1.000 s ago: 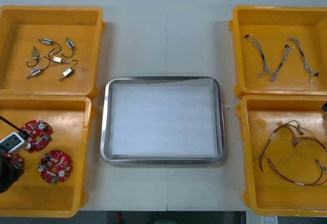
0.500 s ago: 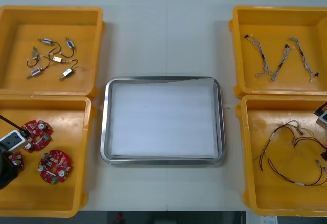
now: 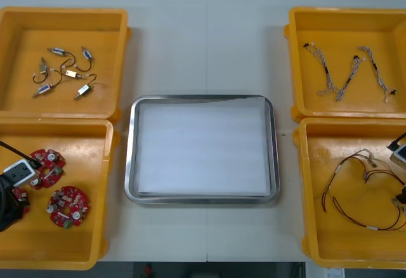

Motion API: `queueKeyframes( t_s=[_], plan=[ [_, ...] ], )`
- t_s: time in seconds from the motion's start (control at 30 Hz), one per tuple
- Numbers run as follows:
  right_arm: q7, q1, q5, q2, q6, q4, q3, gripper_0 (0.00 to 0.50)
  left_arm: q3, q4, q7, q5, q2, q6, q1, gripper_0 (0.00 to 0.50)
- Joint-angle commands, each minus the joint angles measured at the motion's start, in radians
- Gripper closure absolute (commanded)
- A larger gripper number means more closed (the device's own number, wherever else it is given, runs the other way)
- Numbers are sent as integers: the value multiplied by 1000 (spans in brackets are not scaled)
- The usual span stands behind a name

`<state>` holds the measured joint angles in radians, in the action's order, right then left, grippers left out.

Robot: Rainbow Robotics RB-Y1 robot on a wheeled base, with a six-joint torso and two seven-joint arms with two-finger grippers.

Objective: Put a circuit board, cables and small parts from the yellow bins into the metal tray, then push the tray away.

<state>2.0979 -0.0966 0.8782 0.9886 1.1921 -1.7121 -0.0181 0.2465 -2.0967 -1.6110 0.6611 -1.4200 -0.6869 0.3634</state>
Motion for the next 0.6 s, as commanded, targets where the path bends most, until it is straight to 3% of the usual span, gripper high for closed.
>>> queueKeyframes(
  t_s=[0.03,0.17,0.23,0.3,0.37,0.43,0.6],
  plan=[
    [20,-32,-15,-10,-16,-1,21,0,43,-3,-106,-9,-40,12,9,49],
    [19,-35,-15,-10,-19,-1,23,0,57,-2,-98,-8,-40,12,3,49],
    [16,-38,-15,-10,-26,-1,27,46,60,-2,-96,2,-36,12,3,51],
    [14,-38,-15,-10,-29,-1,30,147,62,-2,-96,6,-30,12,3,51],
    [11,-38,-13,-10,-29,-1,30,389,62,0,-96,11,-19,12,0,53],
    [10,-40,-11,-10,-29,-1,30,495,62,0,-96,11,-17,12,-3,54],
    [2,-38,-4,-10,-29,-1,30,500,62,6,-96,8,-19,12,-14,53]
  ],
)
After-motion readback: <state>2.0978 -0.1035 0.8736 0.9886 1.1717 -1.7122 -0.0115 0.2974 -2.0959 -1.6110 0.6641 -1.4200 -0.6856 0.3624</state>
